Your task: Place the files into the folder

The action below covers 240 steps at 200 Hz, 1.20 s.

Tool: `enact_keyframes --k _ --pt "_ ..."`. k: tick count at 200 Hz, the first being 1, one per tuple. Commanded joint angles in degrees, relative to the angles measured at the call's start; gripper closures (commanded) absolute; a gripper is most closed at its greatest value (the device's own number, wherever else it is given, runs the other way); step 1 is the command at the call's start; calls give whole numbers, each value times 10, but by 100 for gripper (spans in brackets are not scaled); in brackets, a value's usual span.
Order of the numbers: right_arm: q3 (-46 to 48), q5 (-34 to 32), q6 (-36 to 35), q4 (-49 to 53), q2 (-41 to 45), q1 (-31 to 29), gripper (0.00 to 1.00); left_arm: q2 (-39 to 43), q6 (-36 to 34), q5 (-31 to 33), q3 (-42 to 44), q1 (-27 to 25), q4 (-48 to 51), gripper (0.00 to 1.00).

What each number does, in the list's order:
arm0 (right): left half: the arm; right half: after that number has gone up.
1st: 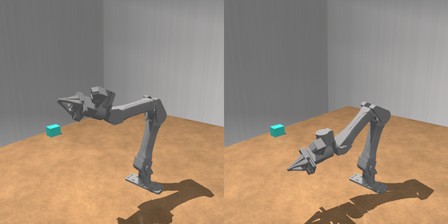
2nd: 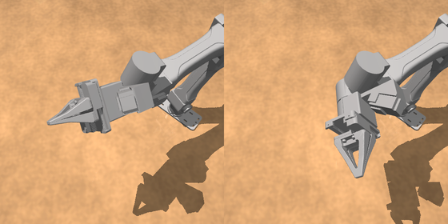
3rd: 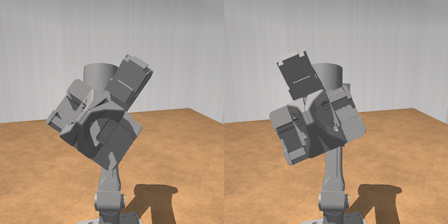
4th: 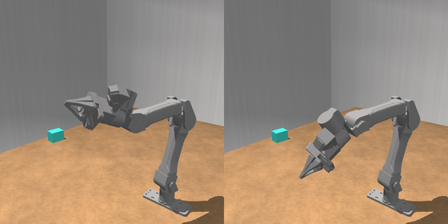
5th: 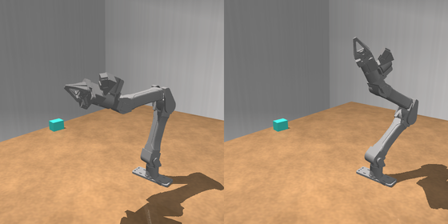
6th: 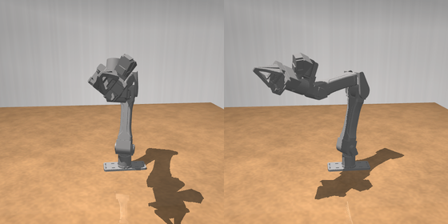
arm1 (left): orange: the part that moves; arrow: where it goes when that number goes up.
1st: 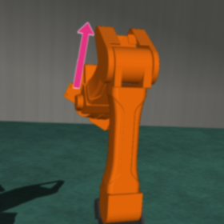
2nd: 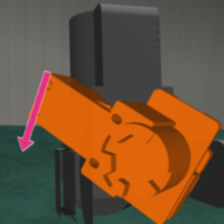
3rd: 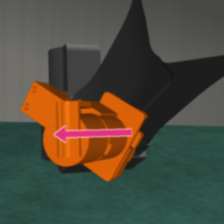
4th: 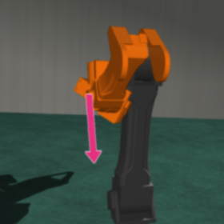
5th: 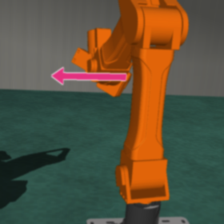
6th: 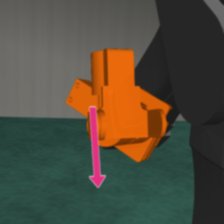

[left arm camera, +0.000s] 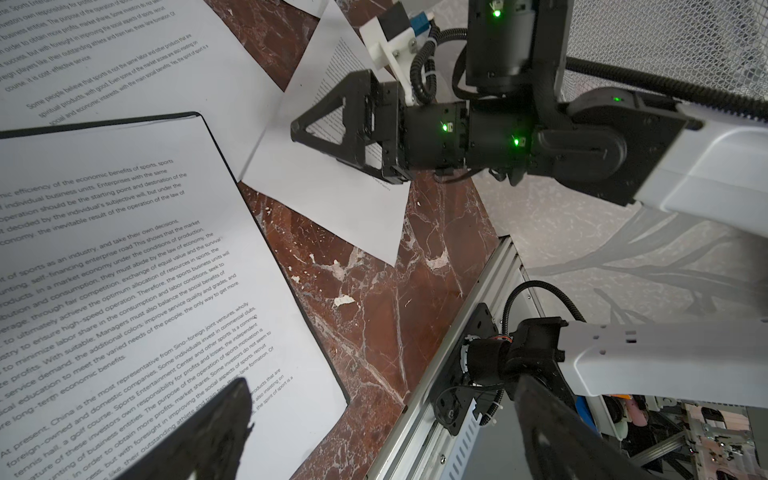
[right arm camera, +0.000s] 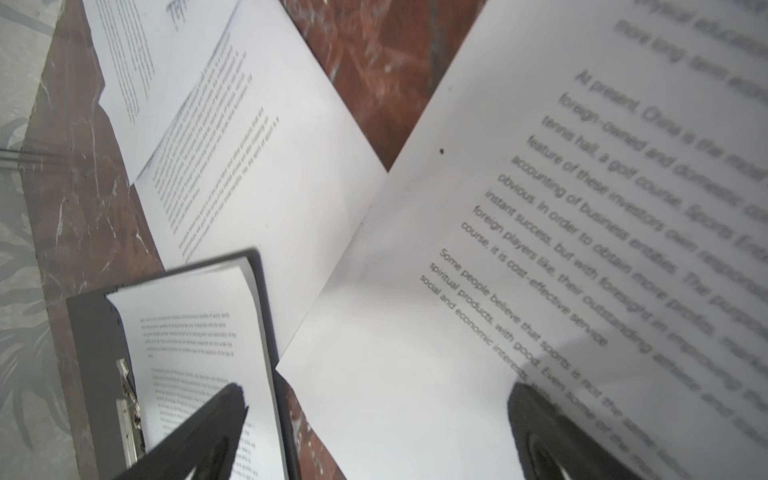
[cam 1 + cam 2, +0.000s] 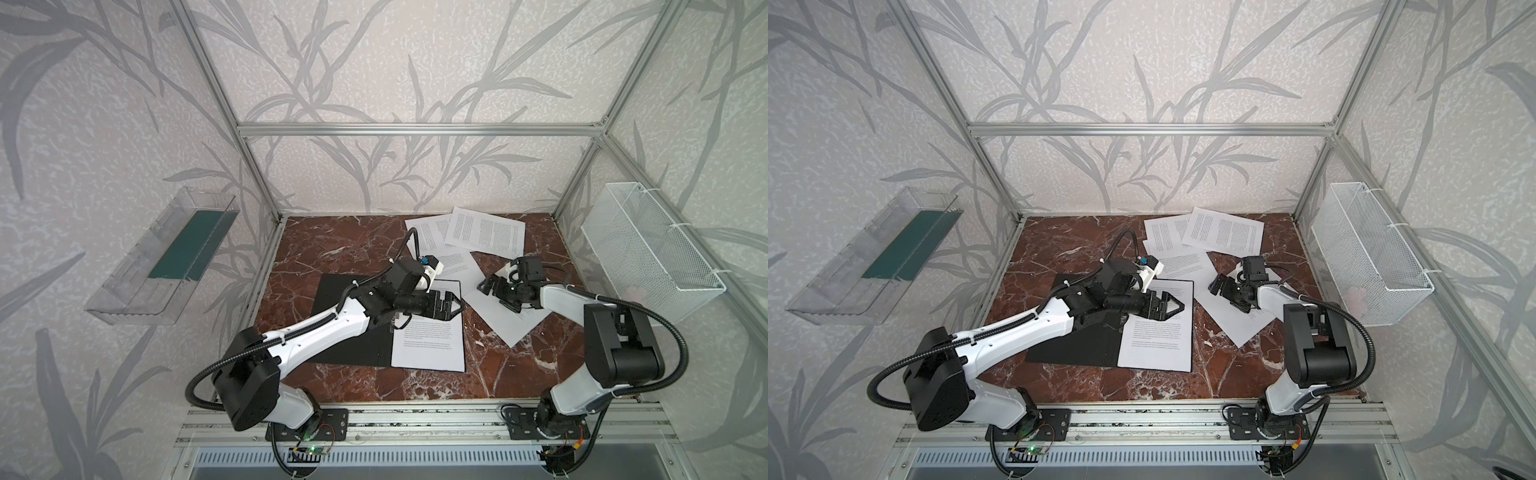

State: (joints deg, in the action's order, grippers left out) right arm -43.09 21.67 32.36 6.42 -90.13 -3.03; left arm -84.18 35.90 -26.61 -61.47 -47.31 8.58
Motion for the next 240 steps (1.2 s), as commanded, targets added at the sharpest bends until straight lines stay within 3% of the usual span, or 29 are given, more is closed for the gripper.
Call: enact_keyframes --k 1,18,38,59,74,104,189,240 --pt "67 27 16 28 44 3 1 -17 -5 -4 -19 -6 -4 1" --pt "83 53 11 43 95 4 1 -37 -6 -8 -28 -12 -4 1" --pt "79 36 5 104 177 14 1 -61 -6 -17 -41 -24 -5 1" --pt "76 53 14 122 263 63 1 -83 -8 -18 -56 -40 -6 1" --pt "45 28 1 166 286 104 1 -104 -9 -21 -72 -51 -4 1" --pt "8 -6 -12 193 266 145 1 -168 -10 -34 -122 -72 -1 1" --pt "10 -82 -17 145 193 222 1 -414 -35 -91 -368 -88 95 1" --pt "-1 -103 -14 123 138 250 1 -479 -56 -79 -400 -87 130 1"
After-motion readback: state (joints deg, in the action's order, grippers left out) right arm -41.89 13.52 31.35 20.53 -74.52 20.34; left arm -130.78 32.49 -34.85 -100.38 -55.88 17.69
